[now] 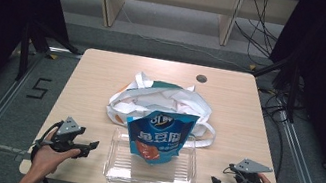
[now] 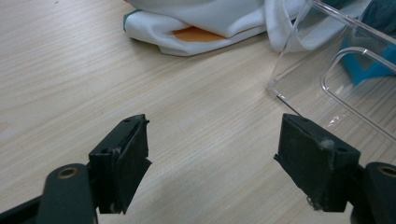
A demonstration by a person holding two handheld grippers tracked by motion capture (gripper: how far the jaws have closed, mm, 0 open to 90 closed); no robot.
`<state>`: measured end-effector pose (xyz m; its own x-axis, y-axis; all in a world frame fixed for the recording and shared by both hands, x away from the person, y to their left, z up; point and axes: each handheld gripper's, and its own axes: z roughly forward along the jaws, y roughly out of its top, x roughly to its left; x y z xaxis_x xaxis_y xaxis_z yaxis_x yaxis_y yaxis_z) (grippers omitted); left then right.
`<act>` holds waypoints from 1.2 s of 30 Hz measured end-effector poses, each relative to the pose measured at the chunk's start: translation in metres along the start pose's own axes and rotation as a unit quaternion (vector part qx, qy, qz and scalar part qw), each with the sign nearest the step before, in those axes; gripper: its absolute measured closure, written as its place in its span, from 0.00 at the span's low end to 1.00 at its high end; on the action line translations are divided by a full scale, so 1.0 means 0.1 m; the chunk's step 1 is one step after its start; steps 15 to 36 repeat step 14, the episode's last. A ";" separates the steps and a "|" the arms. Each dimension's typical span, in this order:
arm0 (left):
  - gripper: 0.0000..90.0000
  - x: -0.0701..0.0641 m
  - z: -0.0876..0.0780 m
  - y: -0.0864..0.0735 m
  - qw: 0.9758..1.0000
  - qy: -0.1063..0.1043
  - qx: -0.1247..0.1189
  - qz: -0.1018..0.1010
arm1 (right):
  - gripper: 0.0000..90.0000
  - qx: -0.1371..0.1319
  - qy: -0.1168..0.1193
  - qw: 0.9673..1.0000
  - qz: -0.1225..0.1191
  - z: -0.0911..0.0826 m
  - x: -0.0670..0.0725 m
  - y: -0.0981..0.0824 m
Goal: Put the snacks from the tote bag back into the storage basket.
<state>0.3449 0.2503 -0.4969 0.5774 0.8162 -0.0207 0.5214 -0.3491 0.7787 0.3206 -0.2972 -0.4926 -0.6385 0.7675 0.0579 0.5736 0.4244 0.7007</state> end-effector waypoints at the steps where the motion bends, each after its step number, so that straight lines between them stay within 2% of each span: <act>1: 0.27 0.00 0.00 0.00 1.000 0.000 0.000 0.000 | 0.19 0.000 -0.001 1.000 -0.001 0.00 0.00 0.00; 4: 0.27 0.00 0.00 0.00 1.000 -0.002 -0.001 0.001 | 0.19 -0.002 -0.003 1.000 -0.014 0.01 -0.02 0.00; 7: 0.27 0.00 0.00 0.00 1.000 0.000 0.000 0.000 | 0.19 -0.006 -0.003 1.000 -0.017 0.02 -0.03 -0.01; 8: 0.27 0.00 0.00 0.00 1.000 -0.001 0.000 0.001 | 0.19 -0.010 -0.014 1.000 -0.025 0.01 -0.04 0.00; 9: 0.27 0.00 0.01 0.00 1.000 -0.002 0.000 0.002 | 0.19 -0.001 -0.014 1.000 -0.010 0.00 -0.03 0.00; 10: 0.27 0.00 0.01 0.00 1.000 -0.003 -0.001 0.002 | 0.19 0.000 -0.015 1.000 -0.009 0.00 -0.02 0.00; 11: 0.27 0.00 0.01 0.00 1.000 -0.002 0.000 0.002 | 0.19 0.000 -0.010 1.000 0.004 0.01 -0.01 -0.02; 14: 0.27 0.00 0.00 0.00 1.000 -0.001 0.002 0.001 | 0.19 -0.004 -0.011 1.000 -0.007 0.02 -0.03 -0.01; 36: 0.27 0.00 0.00 0.00 1.000 -0.001 0.002 0.001 | 0.19 -0.004 -0.011 1.000 -0.007 0.02 -0.03 -0.01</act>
